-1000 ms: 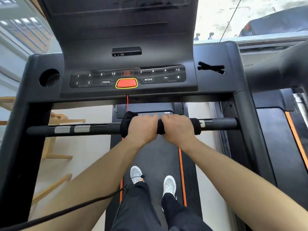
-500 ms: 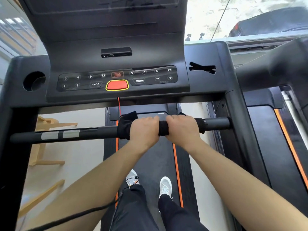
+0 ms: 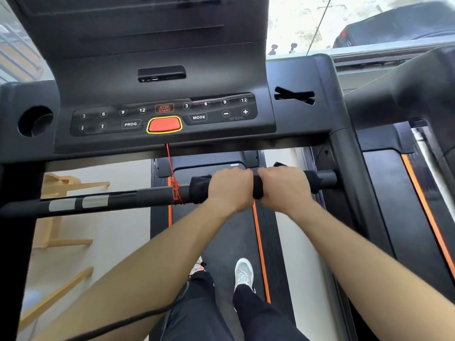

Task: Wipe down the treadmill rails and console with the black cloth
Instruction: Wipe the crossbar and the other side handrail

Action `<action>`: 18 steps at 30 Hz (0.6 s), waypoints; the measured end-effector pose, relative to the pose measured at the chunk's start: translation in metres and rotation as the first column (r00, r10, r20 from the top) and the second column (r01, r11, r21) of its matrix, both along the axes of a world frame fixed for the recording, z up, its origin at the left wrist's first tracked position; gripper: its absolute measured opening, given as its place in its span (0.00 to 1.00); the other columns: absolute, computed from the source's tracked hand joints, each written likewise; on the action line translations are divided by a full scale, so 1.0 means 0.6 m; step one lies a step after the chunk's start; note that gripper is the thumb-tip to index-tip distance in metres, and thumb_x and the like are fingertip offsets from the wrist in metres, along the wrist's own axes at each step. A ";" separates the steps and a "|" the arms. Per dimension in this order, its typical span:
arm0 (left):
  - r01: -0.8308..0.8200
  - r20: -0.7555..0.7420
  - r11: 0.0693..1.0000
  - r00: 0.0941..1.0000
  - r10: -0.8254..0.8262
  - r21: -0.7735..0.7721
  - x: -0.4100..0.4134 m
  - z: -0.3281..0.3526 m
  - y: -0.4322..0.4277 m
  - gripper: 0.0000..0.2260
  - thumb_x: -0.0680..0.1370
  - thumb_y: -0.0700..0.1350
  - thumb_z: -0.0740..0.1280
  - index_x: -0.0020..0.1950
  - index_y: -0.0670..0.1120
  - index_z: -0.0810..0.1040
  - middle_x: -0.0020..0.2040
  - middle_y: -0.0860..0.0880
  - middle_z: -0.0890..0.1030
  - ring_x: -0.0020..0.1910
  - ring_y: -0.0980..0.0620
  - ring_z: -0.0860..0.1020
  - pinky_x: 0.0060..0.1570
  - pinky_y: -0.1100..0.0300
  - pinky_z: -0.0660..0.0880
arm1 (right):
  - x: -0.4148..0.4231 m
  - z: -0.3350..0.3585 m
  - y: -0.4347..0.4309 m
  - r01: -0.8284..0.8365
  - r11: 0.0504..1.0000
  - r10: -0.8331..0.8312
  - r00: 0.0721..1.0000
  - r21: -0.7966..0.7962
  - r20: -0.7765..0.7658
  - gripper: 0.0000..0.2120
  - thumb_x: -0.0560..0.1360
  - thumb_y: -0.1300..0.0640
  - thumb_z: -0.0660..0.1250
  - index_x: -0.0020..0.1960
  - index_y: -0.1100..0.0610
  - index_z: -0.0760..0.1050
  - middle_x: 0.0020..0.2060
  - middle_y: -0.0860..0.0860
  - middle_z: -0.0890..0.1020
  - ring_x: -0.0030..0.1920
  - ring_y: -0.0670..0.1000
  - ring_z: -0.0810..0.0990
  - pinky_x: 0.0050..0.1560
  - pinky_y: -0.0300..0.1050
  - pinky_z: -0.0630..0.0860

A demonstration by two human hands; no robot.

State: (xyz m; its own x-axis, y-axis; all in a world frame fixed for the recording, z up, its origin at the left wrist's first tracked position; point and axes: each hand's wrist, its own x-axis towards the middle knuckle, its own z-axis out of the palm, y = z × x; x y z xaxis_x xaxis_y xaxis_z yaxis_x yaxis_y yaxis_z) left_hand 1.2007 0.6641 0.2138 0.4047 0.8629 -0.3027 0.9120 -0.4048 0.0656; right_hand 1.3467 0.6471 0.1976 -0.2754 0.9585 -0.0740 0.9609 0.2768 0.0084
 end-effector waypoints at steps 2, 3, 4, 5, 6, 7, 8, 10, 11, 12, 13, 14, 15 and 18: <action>-0.005 0.029 0.949 0.999 0.015 -0.315 0.011 0.017 0.035 0.09 0.68 0.51 0.72 0.42 0.49 0.77 0.39 0.51 0.80 0.38 0.47 0.80 0.34 0.56 0.74 | 0.006 0.027 0.037 0.007 0.912 -0.013 1.000 -0.410 -0.011 0.12 0.64 0.45 0.70 0.41 0.50 0.74 0.34 0.46 0.79 0.36 0.54 0.80 0.36 0.44 0.70; -0.001 0.040 0.901 0.999 0.020 -0.434 0.017 0.025 0.049 0.10 0.66 0.52 0.74 0.39 0.49 0.76 0.38 0.51 0.80 0.37 0.48 0.80 0.35 0.56 0.76 | 0.011 0.040 0.057 0.000 0.819 -0.031 0.998 -0.574 -0.045 0.13 0.62 0.44 0.72 0.42 0.50 0.76 0.34 0.46 0.80 0.36 0.52 0.80 0.36 0.43 0.73; 0.005 0.041 0.868 0.999 0.017 -0.496 0.022 0.030 0.057 0.11 0.64 0.52 0.75 0.38 0.49 0.75 0.37 0.51 0.79 0.36 0.49 0.79 0.35 0.57 0.77 | 0.014 0.051 0.073 -0.006 0.725 -0.059 0.996 -0.689 -0.070 0.14 0.61 0.45 0.74 0.42 0.50 0.77 0.35 0.46 0.82 0.37 0.50 0.81 0.37 0.43 0.75; 0.008 0.046 0.864 0.999 0.017 -0.504 0.028 0.030 0.058 0.11 0.64 0.52 0.75 0.37 0.49 0.75 0.36 0.51 0.79 0.36 0.50 0.79 0.34 0.57 0.77 | 0.016 0.055 0.082 -0.012 0.665 -0.070 0.994 -0.746 -0.078 0.13 0.61 0.47 0.75 0.43 0.49 0.79 0.37 0.48 0.83 0.37 0.49 0.82 0.37 0.43 0.76; 0.001 0.044 0.890 0.999 0.022 -0.457 0.032 0.027 0.050 0.10 0.66 0.51 0.74 0.38 0.49 0.75 0.36 0.52 0.79 0.36 0.49 0.79 0.34 0.56 0.75 | 0.016 0.057 0.082 -0.012 0.660 -0.060 0.996 -0.751 -0.069 0.13 0.62 0.47 0.75 0.44 0.50 0.79 0.38 0.48 0.83 0.38 0.50 0.82 0.37 0.43 0.76; -0.007 0.039 0.939 0.999 0.022 -0.343 0.035 0.021 0.037 0.08 0.68 0.50 0.72 0.40 0.50 0.76 0.37 0.52 0.79 0.38 0.48 0.80 0.34 0.56 0.73 | 0.017 0.057 0.074 0.000 0.705 -0.039 0.999 -0.710 -0.038 0.13 0.63 0.47 0.73 0.45 0.50 0.79 0.38 0.48 0.83 0.38 0.51 0.82 0.37 0.43 0.75; -0.008 0.041 0.985 0.999 0.015 -0.175 0.036 0.009 0.019 0.06 0.70 0.48 0.71 0.44 0.49 0.77 0.39 0.51 0.79 0.40 0.46 0.81 0.34 0.56 0.70 | 0.018 0.050 0.060 0.014 0.798 -0.016 1.000 -0.602 0.003 0.12 0.65 0.46 0.70 0.46 0.50 0.77 0.37 0.47 0.81 0.39 0.53 0.81 0.37 0.45 0.74; 0.007 0.065 0.992 0.998 -0.015 0.128 0.040 -0.017 -0.013 0.07 0.70 0.43 0.69 0.48 0.48 0.77 0.40 0.49 0.82 0.38 0.43 0.82 0.32 0.56 0.67 | 0.025 0.022 0.018 0.008 0.977 0.002 0.999 -0.212 0.042 0.08 0.67 0.50 0.67 0.44 0.51 0.74 0.35 0.49 0.80 0.38 0.57 0.81 0.36 0.47 0.71; 0.019 0.070 0.972 0.997 -0.036 0.233 0.041 -0.026 -0.019 0.07 0.69 0.41 0.70 0.46 0.47 0.77 0.38 0.49 0.82 0.35 0.44 0.82 0.30 0.57 0.65 | 0.030 0.005 -0.003 -0.007 1.000 0.008 0.999 -0.029 0.037 0.07 0.65 0.54 0.69 0.42 0.53 0.73 0.34 0.50 0.79 0.36 0.58 0.80 0.35 0.48 0.70; 0.025 0.067 0.954 0.997 -0.048 0.298 0.043 -0.031 -0.019 0.08 0.68 0.41 0.71 0.45 0.47 0.77 0.36 0.49 0.82 0.33 0.44 0.81 0.29 0.58 0.64 | 0.034 -0.008 -0.017 -0.012 0.993 0.008 0.999 0.118 0.031 0.10 0.62 0.58 0.71 0.39 0.54 0.71 0.31 0.52 0.78 0.33 0.59 0.79 0.34 0.49 0.69; 0.029 0.057 0.962 0.997 -0.047 0.271 0.046 -0.027 -0.016 0.08 0.69 0.43 0.71 0.46 0.47 0.77 0.37 0.49 0.81 0.34 0.45 0.81 0.29 0.57 0.65 | 0.038 -0.012 -0.025 -0.008 0.982 0.002 0.999 0.189 0.035 0.12 0.60 0.60 0.72 0.38 0.54 0.70 0.30 0.52 0.77 0.31 0.59 0.78 0.34 0.49 0.68; 0.022 0.053 0.983 0.998 -0.032 0.183 0.050 -0.019 -0.009 0.08 0.70 0.44 0.70 0.48 0.47 0.77 0.40 0.49 0.81 0.37 0.44 0.81 0.31 0.57 0.67 | 0.041 -0.012 -0.023 -0.009 0.981 0.001 0.999 0.193 0.044 0.13 0.60 0.60 0.73 0.37 0.54 0.69 0.30 0.52 0.77 0.31 0.59 0.78 0.34 0.48 0.68; 0.017 0.043 0.999 0.999 -0.019 0.047 0.055 -0.010 0.000 0.08 0.71 0.46 0.69 0.50 0.48 0.78 0.43 0.48 0.81 0.41 0.44 0.81 0.34 0.56 0.69 | 0.046 -0.007 -0.013 0.001 0.995 -0.005 0.999 0.099 0.044 0.12 0.61 0.57 0.73 0.38 0.53 0.69 0.31 0.51 0.78 0.33 0.58 0.79 0.34 0.47 0.68; 0.007 0.061 0.902 0.998 0.022 -0.431 0.074 0.020 0.051 0.11 0.67 0.50 0.74 0.44 0.47 0.78 0.43 0.48 0.81 0.40 0.46 0.80 0.36 0.57 0.74 | 0.071 0.034 0.050 0.070 0.857 -0.048 0.997 -0.510 0.056 0.13 0.63 0.45 0.71 0.40 0.52 0.74 0.36 0.48 0.82 0.39 0.54 0.82 0.32 0.43 0.71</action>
State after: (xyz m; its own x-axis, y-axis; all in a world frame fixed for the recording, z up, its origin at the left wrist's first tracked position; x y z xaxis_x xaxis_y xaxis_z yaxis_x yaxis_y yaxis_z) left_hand 1.2449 0.6946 0.2258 0.4293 0.6572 -0.6195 0.9032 -0.3172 0.2894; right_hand 1.3892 0.6770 0.2182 -0.2059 0.7970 -0.5677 0.9774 0.1957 -0.0798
